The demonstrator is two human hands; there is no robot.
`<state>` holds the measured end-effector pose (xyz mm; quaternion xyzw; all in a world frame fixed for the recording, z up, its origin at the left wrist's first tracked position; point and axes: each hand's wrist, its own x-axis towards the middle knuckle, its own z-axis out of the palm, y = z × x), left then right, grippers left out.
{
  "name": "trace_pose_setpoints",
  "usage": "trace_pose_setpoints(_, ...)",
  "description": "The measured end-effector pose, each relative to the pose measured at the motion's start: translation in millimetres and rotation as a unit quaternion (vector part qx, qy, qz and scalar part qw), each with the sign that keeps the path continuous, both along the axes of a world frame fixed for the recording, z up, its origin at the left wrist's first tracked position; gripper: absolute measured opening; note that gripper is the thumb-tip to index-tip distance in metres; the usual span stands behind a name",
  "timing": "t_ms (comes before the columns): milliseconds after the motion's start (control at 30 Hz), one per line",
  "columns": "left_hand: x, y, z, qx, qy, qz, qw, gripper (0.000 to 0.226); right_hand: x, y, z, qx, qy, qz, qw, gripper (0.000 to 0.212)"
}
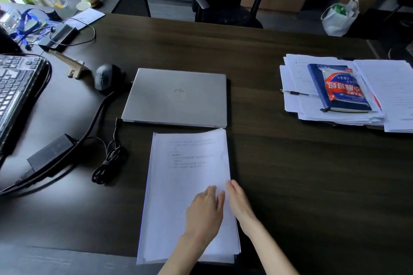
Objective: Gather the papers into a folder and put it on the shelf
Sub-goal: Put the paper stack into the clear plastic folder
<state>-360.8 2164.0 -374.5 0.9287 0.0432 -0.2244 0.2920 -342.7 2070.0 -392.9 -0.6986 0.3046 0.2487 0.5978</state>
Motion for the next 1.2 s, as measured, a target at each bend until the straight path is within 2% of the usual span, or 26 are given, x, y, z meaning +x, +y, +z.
trace_pose_setpoints(100,4.4,29.5,-2.0,-0.072,-0.038,0.079,0.994,0.033,1.3,-6.1,0.6,-0.052,-0.022,0.004,0.998,0.033)
trace_pose_setpoints(200,14.8,72.8,-17.7,0.02,-0.106,0.191,0.976,0.046,-1.1,-8.4,-5.6,-0.1,-0.037,0.043,0.993,0.018)
trace_pose_setpoints(267,20.0,93.9,-18.2,0.02,-0.053,0.284,0.957,0.053,-2.7,-8.8,-11.9,-0.144,-0.059,0.07,0.985,0.028)
trace_pose_setpoints(367,23.8,106.2,-20.0,-0.06,0.038,0.378,0.923,0.052,-3.5,-3.9,-16.3,-0.153,-0.051,0.071,0.984,0.035)
trace_pose_setpoints(533,27.7,119.8,-45.9,-0.12,0.054,0.403,0.906,0.04,0.2,-0.6,-22.4,-0.111,-0.03,0.028,0.993,0.027)
trace_pose_setpoints(633,30.1,118.9,-41.5,-0.239,0.062,0.425,0.871,0.024,0.9,-4.4,-24.5,-0.103,-0.03,-0.007,0.994,0.03)
trace_pose_setpoints(767,27.3,110.8,-31.2,-0.314,0.031,0.354,0.88,0.003,-2.8,-10.7,-18.3,-0.081,-0.048,-0.053,0.994,0.031)
trace_pose_setpoints(867,24.7,105.8,-32.5,-0.352,0.024,0.318,0.88,0.014,-10.5,-17.5,-13.8,-0.062,-0.076,-0.075,0.992,0.03)
trace_pose_setpoints(1067,24.1,92.5,-15.6,-0.39,0.02,0.3,0.87,0.014,-19.9,-36.6,-1.5,0.013,-0.073,-0.087,0.993,0.037)
trace_pose_setpoints(1200,34.2,78.3,6.2,-0.422,0.026,0.264,0.867,0.016,-25.1,-55.4,17.4,0.045,-0.079,-0.087,0.992,0.029)
